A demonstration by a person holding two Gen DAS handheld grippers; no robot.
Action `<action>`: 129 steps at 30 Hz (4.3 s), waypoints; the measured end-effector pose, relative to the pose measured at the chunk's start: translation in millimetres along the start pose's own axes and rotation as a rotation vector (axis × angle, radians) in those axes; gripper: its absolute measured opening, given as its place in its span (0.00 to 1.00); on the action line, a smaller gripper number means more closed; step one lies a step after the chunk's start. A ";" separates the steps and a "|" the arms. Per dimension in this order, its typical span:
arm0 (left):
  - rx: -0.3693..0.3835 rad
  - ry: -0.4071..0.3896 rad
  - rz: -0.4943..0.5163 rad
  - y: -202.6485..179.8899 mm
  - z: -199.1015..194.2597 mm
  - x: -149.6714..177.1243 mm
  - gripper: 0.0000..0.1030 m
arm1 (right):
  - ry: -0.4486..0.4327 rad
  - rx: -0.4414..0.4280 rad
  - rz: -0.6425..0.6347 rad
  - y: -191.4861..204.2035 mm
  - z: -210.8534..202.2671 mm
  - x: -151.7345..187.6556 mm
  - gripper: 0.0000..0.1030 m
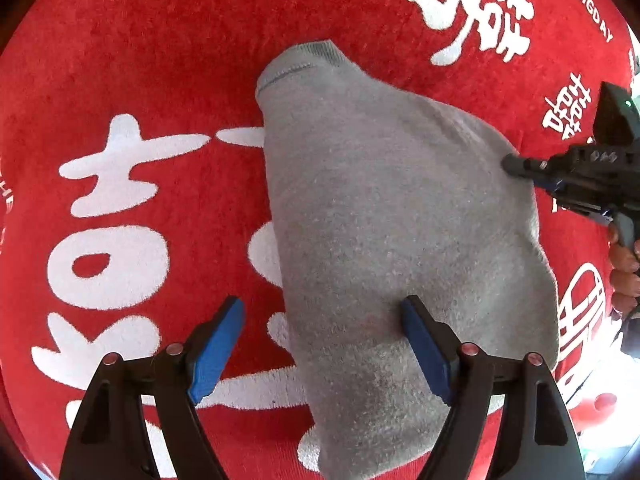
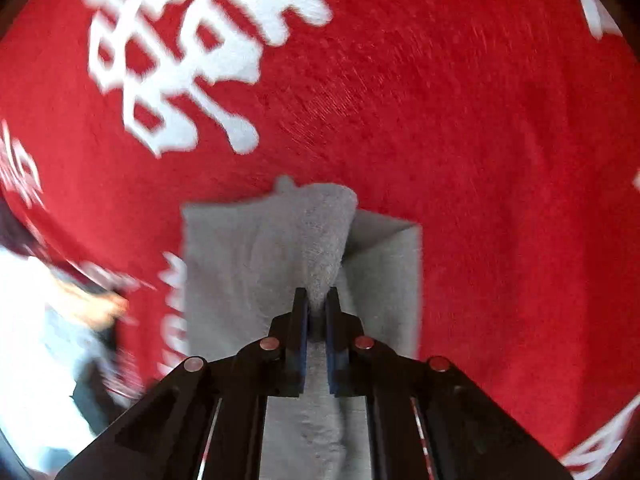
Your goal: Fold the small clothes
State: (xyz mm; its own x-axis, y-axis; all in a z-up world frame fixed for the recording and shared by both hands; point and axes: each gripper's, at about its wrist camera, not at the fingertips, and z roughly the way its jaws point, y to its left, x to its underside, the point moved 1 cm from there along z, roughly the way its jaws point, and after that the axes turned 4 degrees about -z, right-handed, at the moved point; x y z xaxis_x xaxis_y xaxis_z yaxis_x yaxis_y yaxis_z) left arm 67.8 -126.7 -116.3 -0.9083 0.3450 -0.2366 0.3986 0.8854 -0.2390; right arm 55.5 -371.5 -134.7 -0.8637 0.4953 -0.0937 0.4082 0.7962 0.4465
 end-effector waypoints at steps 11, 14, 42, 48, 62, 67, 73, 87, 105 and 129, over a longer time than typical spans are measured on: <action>-0.008 0.031 -0.031 7.1 -12.7 2.4 0.79 | 0.008 0.133 0.130 -31.5 -44.2 42.3 0.12; -0.019 0.032 -0.008 9.3 -25.2 9.6 0.79 | 0.000 0.087 0.036 -3.2 -64.6 64.9 0.13; -0.048 0.171 0.035 31.9 -42.2 52.9 0.79 | 0.125 0.122 -0.001 71.6 -28.4 172.4 0.46; -0.026 0.126 0.049 34.1 -61.3 59.4 0.79 | 0.117 0.125 0.013 90.4 -29.4 197.4 0.53; -0.030 0.195 0.094 39.6 -87.1 69.2 1.00 | -0.001 0.126 0.096 117.5 -55.5 235.2 0.80; -0.009 0.224 0.133 35.3 -106.4 70.0 1.00 | -0.068 0.183 0.076 131.2 -75.8 240.1 0.82; 0.002 0.298 0.136 44.1 -128.2 80.3 1.00 | -0.059 0.222 0.022 159.0 -95.0 239.9 0.82; 0.066 0.245 0.122 59.5 -205.0 76.7 1.00 | -0.130 0.244 0.065 202.9 -147.7 250.0 0.82; 0.043 0.114 -0.040 56.2 -250.6 75.8 1.00 | -0.059 0.237 -0.072 221.2 -176.0 202.6 0.82; 0.054 0.167 -0.100 25.3 -240.8 81.5 1.00 | 0.005 0.157 -0.007 176.4 -164.6 184.0 0.83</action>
State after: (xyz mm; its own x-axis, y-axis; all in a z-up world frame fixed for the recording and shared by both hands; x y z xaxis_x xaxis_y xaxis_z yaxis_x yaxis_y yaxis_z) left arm -26.8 -1.2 85.1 -0.9505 0.3067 -0.0507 0.3071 0.9015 -0.3050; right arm -80.1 -197.1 73.3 -0.8680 0.4879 -0.0921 0.4427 0.8446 0.3011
